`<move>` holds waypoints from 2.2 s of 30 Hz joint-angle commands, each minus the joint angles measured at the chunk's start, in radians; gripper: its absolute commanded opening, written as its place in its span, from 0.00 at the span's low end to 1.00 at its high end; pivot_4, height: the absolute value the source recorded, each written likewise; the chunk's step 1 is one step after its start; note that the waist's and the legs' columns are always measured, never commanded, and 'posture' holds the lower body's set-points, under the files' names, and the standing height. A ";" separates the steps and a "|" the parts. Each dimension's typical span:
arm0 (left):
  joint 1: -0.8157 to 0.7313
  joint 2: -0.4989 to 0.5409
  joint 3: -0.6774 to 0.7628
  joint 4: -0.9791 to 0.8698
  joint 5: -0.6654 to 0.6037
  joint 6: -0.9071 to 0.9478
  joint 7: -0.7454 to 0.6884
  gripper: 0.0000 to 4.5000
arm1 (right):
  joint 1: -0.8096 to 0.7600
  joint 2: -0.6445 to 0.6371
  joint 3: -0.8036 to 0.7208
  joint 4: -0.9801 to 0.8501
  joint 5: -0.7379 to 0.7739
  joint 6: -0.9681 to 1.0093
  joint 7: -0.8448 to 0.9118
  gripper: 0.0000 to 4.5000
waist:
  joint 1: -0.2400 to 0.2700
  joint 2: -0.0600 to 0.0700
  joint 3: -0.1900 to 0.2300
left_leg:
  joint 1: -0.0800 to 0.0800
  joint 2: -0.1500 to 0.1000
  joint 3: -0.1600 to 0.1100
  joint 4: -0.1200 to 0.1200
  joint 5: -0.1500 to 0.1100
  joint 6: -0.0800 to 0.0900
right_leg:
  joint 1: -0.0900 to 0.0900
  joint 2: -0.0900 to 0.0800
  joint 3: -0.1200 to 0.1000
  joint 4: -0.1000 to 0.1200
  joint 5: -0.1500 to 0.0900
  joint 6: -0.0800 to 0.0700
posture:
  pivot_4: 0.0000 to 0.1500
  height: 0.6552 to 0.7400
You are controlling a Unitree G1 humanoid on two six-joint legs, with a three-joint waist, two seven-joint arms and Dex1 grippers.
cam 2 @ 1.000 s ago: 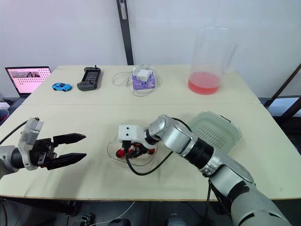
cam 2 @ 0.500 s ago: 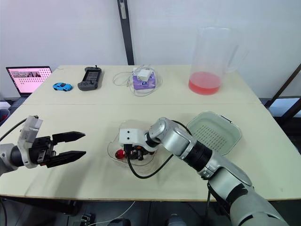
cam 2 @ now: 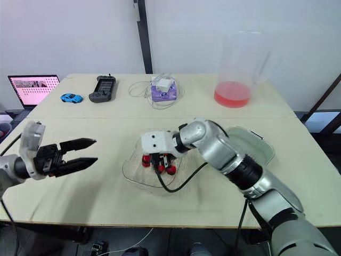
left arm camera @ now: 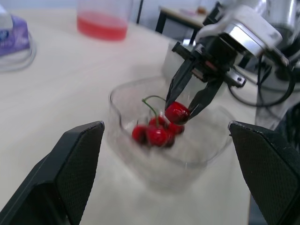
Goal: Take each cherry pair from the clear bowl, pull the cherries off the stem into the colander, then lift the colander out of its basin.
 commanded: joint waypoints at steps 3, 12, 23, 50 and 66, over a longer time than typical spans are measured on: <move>-0.114 -0.011 -0.010 0.022 -0.081 0.093 0.052 1.00 | 0.017 -0.060 -0.063 -0.056 -0.157 -0.273 -0.113 0.31 | -0.001 0.000 0.000 | 0.000 0.000 0.000 0.000 0.000 0.000 | 0.000 0.000 0.000 0.001 0.000 0.000 | 1.00 0.92; -0.320 -0.121 -0.102 0.068 -0.085 0.154 0.175 1.00 | 0.151 -0.085 -0.107 -0.039 -0.429 -0.654 -0.387 0.31 | 0.001 0.000 0.000 | 0.000 0.000 0.000 0.002 0.000 0.000 | 0.000 0.000 0.000 0.001 0.000 0.000 | 1.00 0.92; -0.460 -0.240 -0.211 0.158 -0.017 0.124 0.186 1.00 | 0.189 -0.046 -0.129 -0.052 -0.509 -0.677 -0.395 0.31 | 0.001 0.000 0.000 | 0.000 -0.001 0.000 0.003 0.001 -0.002 | 0.000 0.000 0.000 0.002 0.000 0.000 | 1.00 0.92; -0.504 -0.376 -0.260 0.220 0.048 0.085 0.174 0.03 | 0.218 0.010 -0.175 -0.134 -0.473 -0.582 -0.309 0.31 | 0.001 0.000 0.000 | -0.001 -0.001 -0.001 0.009 0.001 -0.001 | 0.001 0.000 0.000 0.006 0.000 0.000 | 1.00 0.92; -0.530 -0.390 -0.263 0.240 0.069 0.055 0.176 0.00 | 0.300 -0.076 -0.396 -0.291 -0.035 -0.190 -0.051 0.98 | 0.004 0.000 0.000 | -0.001 -0.002 -0.001 0.010 0.000 0.000 | 0.002 -0.001 0.000 0.006 0.000 0.000 | 1.00 0.92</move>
